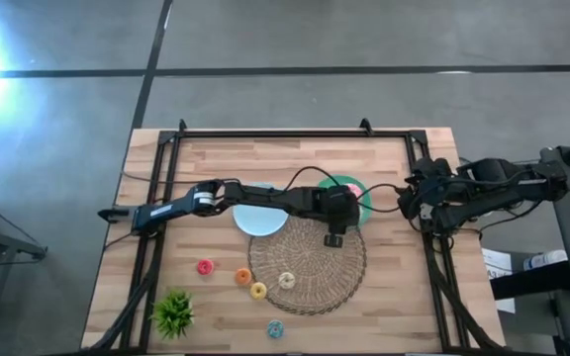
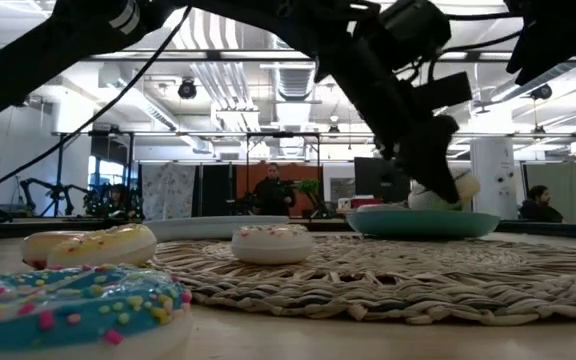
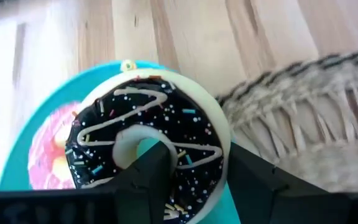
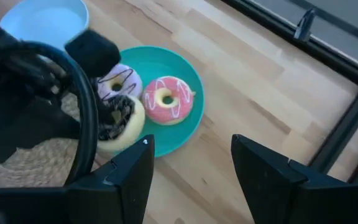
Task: Pick & Place donuts
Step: Put the big black donut on the green plate
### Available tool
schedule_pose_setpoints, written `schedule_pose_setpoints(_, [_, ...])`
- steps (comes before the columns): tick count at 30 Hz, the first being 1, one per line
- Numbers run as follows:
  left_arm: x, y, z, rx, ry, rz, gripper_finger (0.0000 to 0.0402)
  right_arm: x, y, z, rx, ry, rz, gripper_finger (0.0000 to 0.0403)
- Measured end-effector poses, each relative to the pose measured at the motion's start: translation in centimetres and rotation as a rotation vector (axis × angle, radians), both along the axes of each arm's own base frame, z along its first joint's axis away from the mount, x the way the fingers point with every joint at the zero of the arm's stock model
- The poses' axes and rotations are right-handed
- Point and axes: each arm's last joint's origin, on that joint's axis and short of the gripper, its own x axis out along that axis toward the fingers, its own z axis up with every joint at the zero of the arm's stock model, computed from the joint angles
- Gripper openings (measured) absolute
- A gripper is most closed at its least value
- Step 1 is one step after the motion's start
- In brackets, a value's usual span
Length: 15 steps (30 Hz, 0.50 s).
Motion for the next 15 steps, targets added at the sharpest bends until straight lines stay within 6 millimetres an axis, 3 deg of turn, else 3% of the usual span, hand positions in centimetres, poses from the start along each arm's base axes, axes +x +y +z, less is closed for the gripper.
schedule_pose_setpoints(5, [-0.5,0.4,-0.2,-0.002,0.052,0.021,0.0124,0.8,0.3,-0.4,0.05,-0.008,0.025,0.0206])
schedule_pose_setpoints(10, [-0.8,0.3,1.3,0.001,0.029,0.017,0.0124,1.8,0.6,-2.4,0.187,-0.088,-0.063,0.0197])
schedule_pose_setpoints(13, [-1.0,0.3,1.4,0.002,0.043,0.015,0.0124,0.7,0.4,-3.7,0.244,-0.144,-0.168,0.0176])
schedule_pose_setpoints(15, [-1.0,0.3,1.4,0.002,0.044,0.015,0.0124,-0.5,0.1,-3.5,0.283,-0.245,-0.201,0.0158])
